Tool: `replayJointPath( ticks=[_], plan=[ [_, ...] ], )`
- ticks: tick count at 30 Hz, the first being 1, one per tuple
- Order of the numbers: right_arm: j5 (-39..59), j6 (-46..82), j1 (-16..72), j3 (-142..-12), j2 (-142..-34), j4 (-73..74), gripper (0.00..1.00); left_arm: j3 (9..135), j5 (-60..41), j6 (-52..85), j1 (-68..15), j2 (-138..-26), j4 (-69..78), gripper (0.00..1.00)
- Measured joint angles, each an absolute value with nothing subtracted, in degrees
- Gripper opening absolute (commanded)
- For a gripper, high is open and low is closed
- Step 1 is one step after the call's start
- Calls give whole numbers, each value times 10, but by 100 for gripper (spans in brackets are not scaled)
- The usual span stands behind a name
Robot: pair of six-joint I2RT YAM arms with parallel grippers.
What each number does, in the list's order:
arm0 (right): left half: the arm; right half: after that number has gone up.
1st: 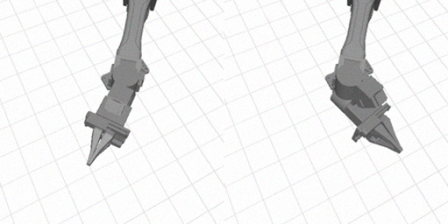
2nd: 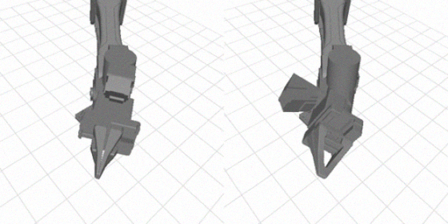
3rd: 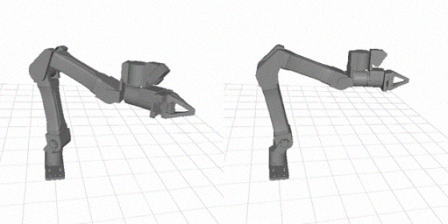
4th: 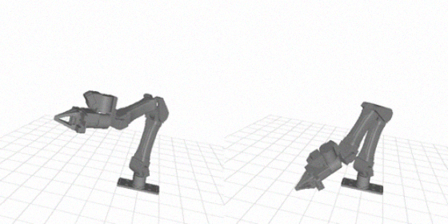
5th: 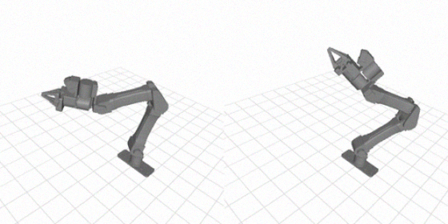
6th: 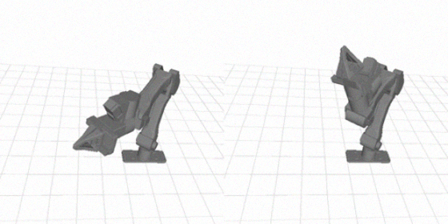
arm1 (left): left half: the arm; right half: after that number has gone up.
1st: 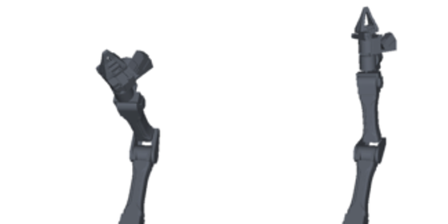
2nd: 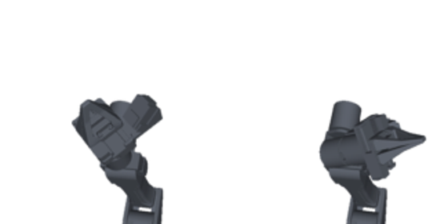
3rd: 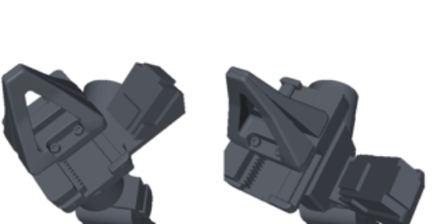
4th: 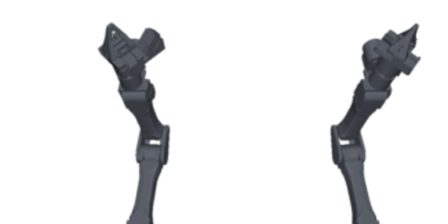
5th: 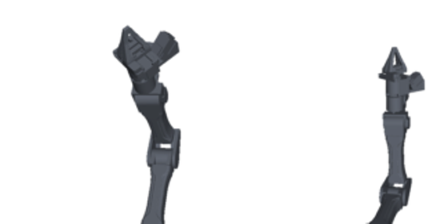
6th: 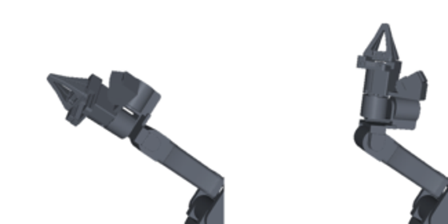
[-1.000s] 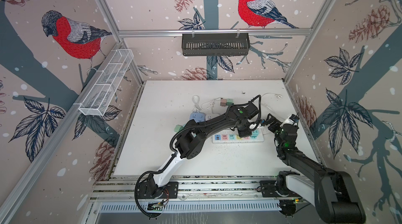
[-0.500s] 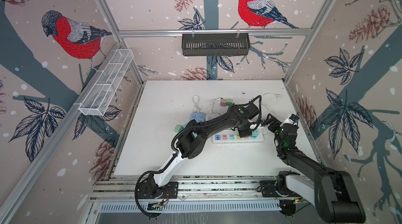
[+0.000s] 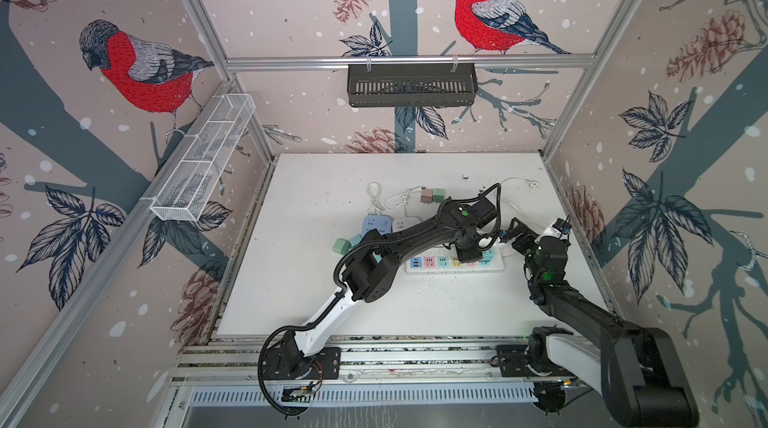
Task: Insert the plug
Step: 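Press the adapter's prongs down into the pink socket with the left gripper, then open the left gripper and lift it off the plugged adapter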
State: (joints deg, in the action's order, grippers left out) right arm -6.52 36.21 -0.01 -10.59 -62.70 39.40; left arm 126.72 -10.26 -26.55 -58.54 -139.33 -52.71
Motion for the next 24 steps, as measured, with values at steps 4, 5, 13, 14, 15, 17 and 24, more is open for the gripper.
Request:
replayJointPath(
  ticks=[4,5,13,14,15,17,24],
  plan=[
    [-65,362,1,-111,-634,391,100,1276,-102,-266,-585,-1400,-533,0],
    [-65,362,3,-112,-634,391,100,1280,-102,-265,-585,-1402,-536,0],
    [-67,362,4,-105,-621,391,100,1298,-106,-268,-585,-1414,-542,12],
    [-67,362,4,-104,-621,391,100,1299,-107,-268,-585,-1414,-542,19],
    [-67,362,4,-104,-621,391,100,1298,-106,-268,-585,-1413,-542,25],
    [-67,362,4,-105,-625,391,100,1289,-105,-268,-585,-1407,-534,35],
    [-67,361,6,-110,-630,390,100,1234,-88,-268,-586,-1376,-485,98]
  ],
)
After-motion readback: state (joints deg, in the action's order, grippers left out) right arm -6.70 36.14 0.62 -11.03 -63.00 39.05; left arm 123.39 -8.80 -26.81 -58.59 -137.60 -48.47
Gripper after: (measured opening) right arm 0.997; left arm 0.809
